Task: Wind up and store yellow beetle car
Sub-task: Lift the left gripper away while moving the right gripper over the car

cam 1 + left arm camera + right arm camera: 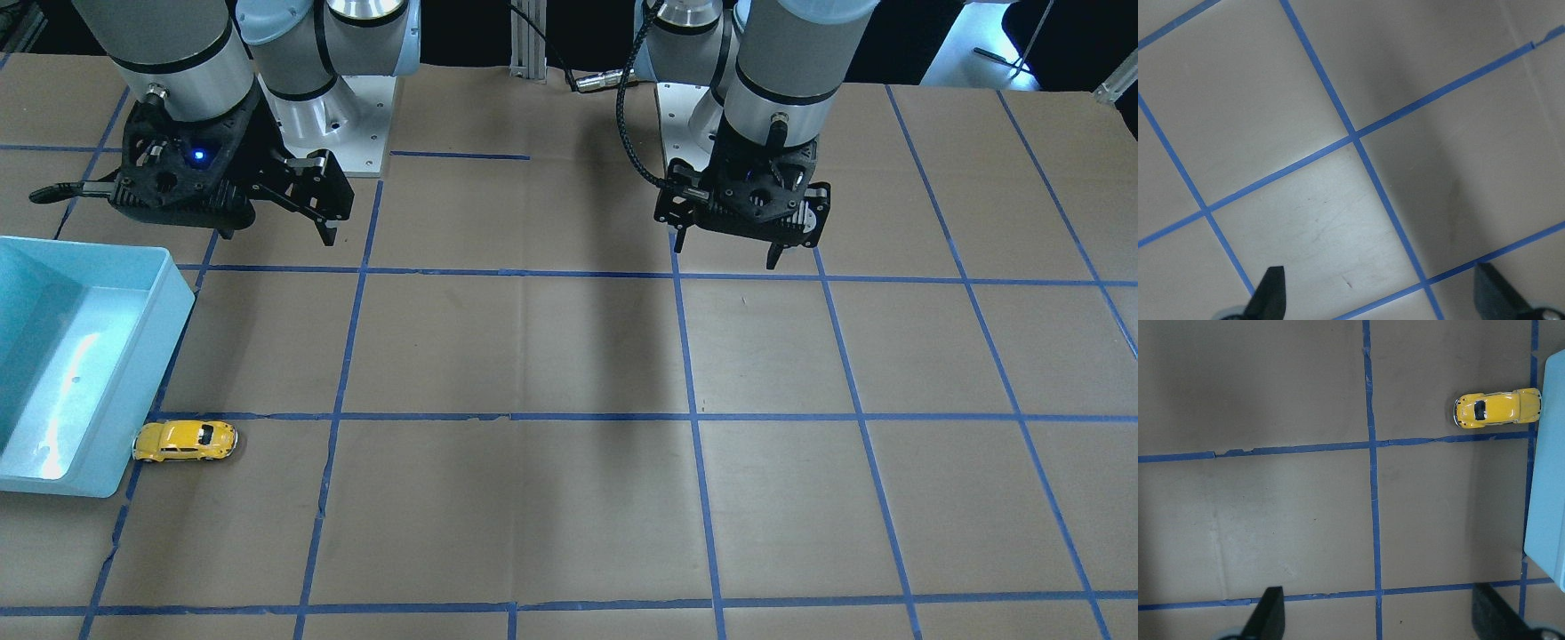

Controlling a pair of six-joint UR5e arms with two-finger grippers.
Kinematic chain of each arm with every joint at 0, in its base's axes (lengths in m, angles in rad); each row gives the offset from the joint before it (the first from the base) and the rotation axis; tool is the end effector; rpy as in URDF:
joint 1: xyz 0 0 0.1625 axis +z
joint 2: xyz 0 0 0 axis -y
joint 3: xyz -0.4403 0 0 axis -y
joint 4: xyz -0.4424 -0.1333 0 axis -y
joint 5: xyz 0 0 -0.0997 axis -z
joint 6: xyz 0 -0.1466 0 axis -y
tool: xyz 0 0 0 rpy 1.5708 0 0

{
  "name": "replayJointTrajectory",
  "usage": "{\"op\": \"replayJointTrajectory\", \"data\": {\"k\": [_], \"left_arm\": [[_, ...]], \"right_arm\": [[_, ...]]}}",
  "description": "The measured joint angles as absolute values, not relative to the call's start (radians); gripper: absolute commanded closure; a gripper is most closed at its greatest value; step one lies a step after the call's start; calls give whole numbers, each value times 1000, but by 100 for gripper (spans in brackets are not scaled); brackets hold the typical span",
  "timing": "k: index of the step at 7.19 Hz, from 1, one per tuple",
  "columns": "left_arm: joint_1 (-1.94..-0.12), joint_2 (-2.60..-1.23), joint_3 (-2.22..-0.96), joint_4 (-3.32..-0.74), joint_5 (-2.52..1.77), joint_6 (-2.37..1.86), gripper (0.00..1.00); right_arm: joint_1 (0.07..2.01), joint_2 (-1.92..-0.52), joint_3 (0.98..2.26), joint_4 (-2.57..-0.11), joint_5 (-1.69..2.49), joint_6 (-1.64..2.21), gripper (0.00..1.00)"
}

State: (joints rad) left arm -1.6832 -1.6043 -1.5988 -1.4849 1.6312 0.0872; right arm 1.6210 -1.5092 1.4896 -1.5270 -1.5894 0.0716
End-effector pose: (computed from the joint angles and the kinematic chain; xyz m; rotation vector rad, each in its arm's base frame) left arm -0.1864 -0.5421 0.4315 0.3059 3.0660 -0.0388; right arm 0.1588 -0.5583 0.4617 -0.0330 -3.1212 -0.0359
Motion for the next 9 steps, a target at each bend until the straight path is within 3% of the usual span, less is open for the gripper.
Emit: {"op": "replayJointTrajectory", "data": {"k": [7, 9], "left_arm": [[-1604, -1606, -1545, -1523, 1607, -78, 0], [-1597, -1614, -1531, -1544, 1608, -108, 0]], "right_arm": [[1502, -1483, 1518, -1578, -1582, -824, 0], [1476, -1477, 1528, -1590, -1583, -915, 0]]}}
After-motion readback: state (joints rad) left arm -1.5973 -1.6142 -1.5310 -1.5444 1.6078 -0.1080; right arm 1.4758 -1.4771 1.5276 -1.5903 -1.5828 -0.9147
